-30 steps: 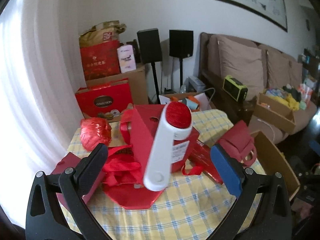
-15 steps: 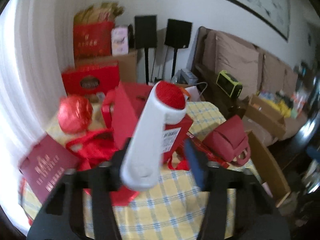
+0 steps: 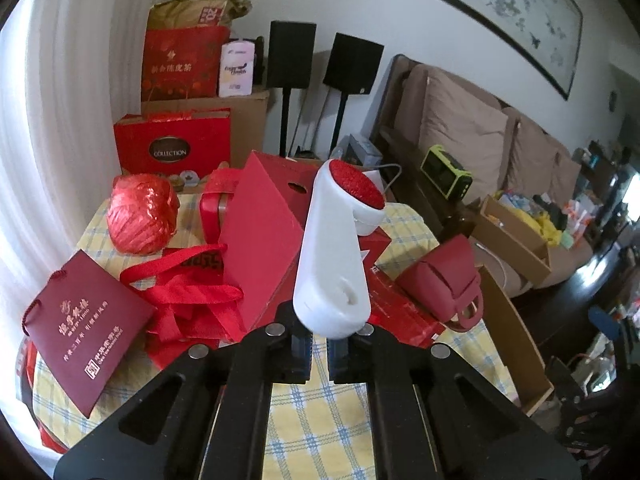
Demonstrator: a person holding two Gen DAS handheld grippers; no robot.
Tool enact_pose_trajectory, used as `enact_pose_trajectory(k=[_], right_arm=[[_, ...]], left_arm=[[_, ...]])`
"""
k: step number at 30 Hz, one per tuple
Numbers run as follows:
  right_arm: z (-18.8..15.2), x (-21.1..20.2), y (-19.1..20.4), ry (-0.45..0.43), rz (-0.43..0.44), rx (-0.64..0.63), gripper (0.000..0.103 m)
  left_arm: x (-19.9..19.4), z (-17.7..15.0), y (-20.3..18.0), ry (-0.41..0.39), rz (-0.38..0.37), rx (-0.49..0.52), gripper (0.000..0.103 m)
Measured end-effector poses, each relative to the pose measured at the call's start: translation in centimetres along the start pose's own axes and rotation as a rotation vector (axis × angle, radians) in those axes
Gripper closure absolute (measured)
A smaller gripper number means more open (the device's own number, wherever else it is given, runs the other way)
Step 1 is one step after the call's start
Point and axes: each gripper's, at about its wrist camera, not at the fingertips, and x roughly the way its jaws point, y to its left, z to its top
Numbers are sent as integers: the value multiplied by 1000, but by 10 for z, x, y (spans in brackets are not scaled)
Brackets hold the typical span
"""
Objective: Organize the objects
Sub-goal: 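Move the left gripper toward the white lint roller with red head, then close the left gripper on the lint roller handle and lift it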
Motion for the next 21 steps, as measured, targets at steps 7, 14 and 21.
enact_pose_trajectory(k=[7,14,21], right_arm=[[-1,3,-9,14,18,45,1],[-7,13,-17,60,20,70,1],[-9,13,-26,60,21,89,1]], left_arm=[[-11,1,-12,192,35,114,66],[-43,17,-43,-42,153,220,0],[17,26,-24,15,190,167,2]])
